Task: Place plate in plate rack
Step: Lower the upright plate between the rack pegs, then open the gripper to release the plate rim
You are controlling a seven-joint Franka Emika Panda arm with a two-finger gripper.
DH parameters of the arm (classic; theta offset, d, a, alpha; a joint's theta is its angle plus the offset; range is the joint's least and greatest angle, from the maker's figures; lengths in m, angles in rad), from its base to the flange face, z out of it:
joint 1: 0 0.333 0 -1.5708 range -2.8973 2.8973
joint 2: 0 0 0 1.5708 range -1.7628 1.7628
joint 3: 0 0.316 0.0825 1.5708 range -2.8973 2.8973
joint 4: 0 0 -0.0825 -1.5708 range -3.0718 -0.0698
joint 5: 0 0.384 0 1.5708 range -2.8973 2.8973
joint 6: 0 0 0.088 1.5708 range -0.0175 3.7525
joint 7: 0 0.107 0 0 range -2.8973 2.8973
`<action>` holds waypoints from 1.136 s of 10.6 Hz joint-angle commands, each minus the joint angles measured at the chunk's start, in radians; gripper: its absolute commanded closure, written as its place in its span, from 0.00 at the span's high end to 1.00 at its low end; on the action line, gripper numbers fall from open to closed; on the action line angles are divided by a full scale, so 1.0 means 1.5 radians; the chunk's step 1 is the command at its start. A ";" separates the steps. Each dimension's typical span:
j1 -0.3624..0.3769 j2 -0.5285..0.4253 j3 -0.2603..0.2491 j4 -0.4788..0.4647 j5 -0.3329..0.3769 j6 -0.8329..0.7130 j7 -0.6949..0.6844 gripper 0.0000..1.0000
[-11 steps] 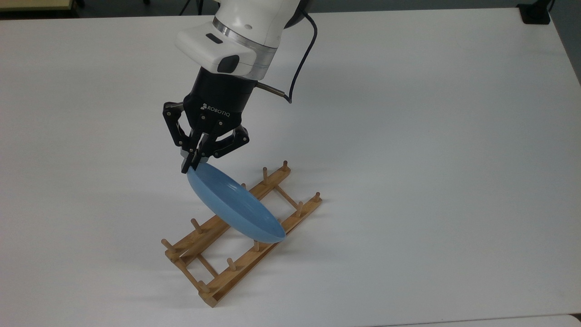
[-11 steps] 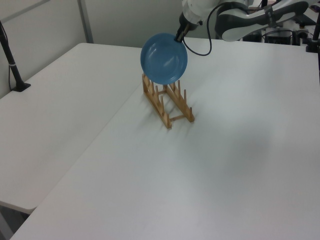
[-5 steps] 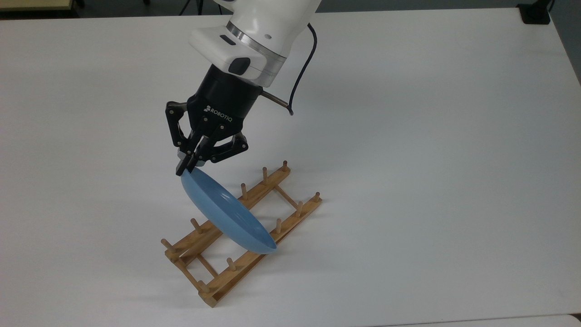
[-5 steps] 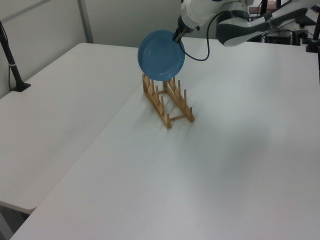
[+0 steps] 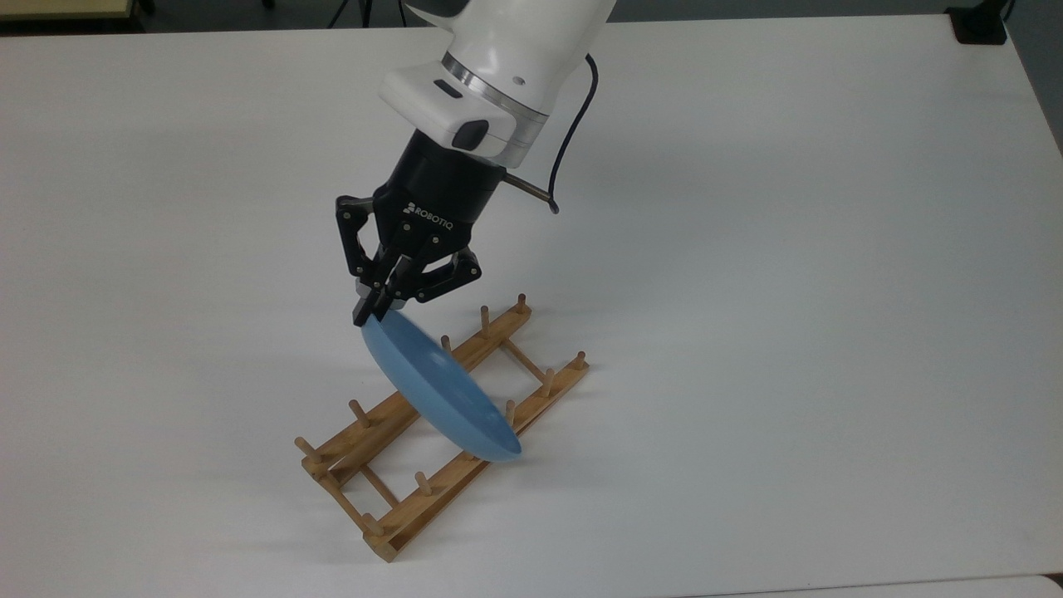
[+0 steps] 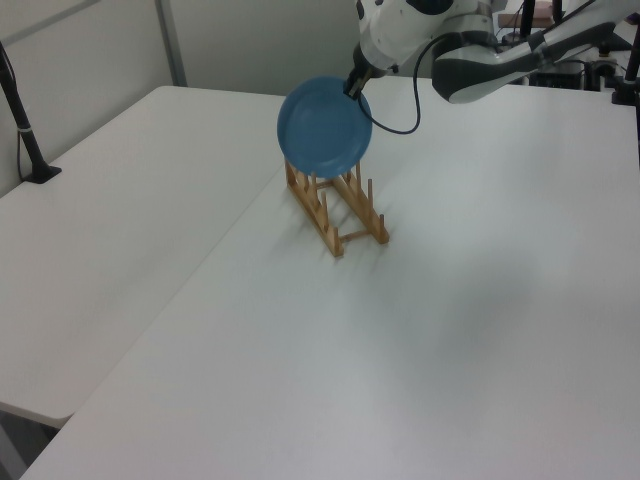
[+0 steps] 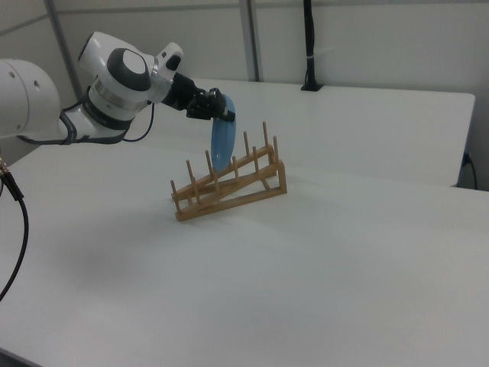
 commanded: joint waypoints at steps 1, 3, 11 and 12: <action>0.008 -0.008 -0.007 -0.018 -0.017 0.016 0.017 0.39; 0.008 -0.008 -0.007 -0.015 -0.011 0.015 0.022 0.63; 0.026 -0.075 0.002 -0.002 0.367 -0.148 -0.068 1.00; 0.023 -0.096 0.002 -0.002 0.433 -0.206 -0.120 1.00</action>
